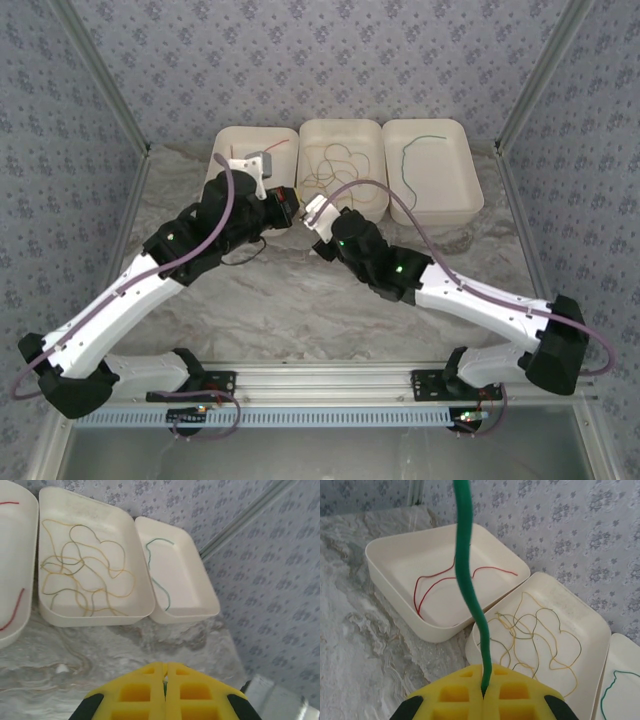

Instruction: Untangle the cables

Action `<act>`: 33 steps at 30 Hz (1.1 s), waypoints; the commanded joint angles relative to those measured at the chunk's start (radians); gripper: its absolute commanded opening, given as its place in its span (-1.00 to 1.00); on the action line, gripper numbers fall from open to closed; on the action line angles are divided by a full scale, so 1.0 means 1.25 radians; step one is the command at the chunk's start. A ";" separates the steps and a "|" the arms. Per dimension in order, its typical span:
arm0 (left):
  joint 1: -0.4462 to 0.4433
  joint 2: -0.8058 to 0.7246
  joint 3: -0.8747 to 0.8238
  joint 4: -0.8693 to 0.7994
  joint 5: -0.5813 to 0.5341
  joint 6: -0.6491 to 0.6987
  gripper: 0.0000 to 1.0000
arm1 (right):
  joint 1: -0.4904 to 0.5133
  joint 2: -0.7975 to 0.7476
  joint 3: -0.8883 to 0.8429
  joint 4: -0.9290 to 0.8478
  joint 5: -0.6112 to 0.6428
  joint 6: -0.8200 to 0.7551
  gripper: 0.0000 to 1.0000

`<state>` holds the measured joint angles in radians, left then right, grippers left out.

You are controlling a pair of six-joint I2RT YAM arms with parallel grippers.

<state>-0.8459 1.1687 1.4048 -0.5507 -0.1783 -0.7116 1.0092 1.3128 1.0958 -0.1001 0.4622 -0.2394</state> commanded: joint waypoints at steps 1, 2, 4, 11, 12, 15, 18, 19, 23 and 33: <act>0.003 -0.040 0.069 0.061 -0.012 0.195 -1.00 | 0.000 0.050 -0.003 -0.228 0.051 -0.039 -1.00; 0.002 -0.040 0.076 0.052 -0.005 0.226 -1.00 | 0.001 0.055 0.001 -0.234 0.049 -0.040 -1.00; -0.002 -0.038 0.096 0.017 -0.011 0.267 -1.00 | 0.003 0.059 0.003 -0.244 0.043 -0.042 -1.00; -0.014 -0.039 0.127 -0.058 -0.049 0.385 -1.00 | 0.006 0.053 0.015 -0.276 0.008 -0.057 -1.00; -0.019 -0.038 0.130 -0.061 -0.057 0.396 -1.00 | 0.006 0.051 0.018 -0.283 -0.002 -0.059 -1.00; -0.021 -0.038 0.134 -0.058 -0.064 0.420 -1.00 | 0.002 0.039 0.027 -0.303 -0.057 -0.047 -1.00; -0.022 -0.048 0.126 -0.035 -0.057 0.417 -1.00 | -0.027 0.012 0.034 -0.320 -0.151 -0.005 -1.00; -0.022 -0.054 0.122 -0.026 -0.055 0.410 -0.84 | -0.040 0.002 0.034 -0.321 -0.189 0.012 -1.00; -0.022 -0.083 0.108 0.011 -0.025 0.362 0.23 | -0.111 -0.036 0.033 -0.325 -0.324 0.088 -1.00; -0.022 -0.200 -0.001 0.135 0.023 0.215 0.55 | -0.435 -0.083 0.040 -0.300 -0.544 0.297 -1.00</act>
<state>-0.8764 0.9375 1.4567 -0.4599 -0.1894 -0.3588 0.5823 1.2526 1.1358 -0.4854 -0.1070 -0.0105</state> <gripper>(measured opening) 0.774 0.058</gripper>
